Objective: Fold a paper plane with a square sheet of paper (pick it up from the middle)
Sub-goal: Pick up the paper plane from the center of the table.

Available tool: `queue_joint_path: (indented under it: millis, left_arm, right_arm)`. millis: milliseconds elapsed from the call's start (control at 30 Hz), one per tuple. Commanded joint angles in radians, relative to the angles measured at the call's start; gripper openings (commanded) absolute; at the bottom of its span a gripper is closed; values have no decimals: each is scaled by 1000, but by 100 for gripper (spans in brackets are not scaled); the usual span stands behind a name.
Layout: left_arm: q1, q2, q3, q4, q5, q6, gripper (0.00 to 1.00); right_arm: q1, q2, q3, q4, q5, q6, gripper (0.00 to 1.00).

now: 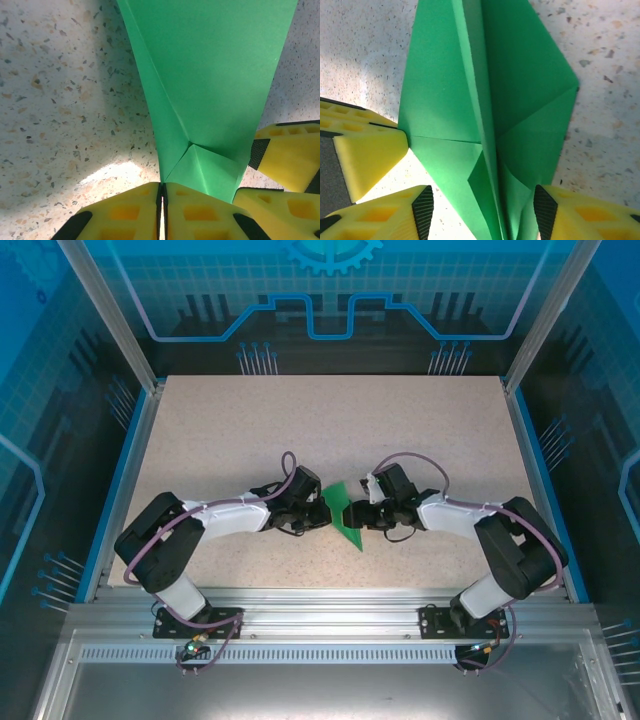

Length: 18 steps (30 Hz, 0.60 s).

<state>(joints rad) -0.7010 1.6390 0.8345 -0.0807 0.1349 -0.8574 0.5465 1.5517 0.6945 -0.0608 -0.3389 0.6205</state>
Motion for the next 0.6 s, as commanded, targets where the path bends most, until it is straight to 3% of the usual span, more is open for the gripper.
queue_joint_path:
  millis: [0, 567]
  left_arm:
    - [7, -23, -10, -2, 2, 24, 13]
    - [8, -29, -14, -3, 5, 26, 14]
  right_arm:
    - [26, 23, 38, -43, 19, -34, 56]
    - [132, 95, 155, -217, 215, -96, 36]
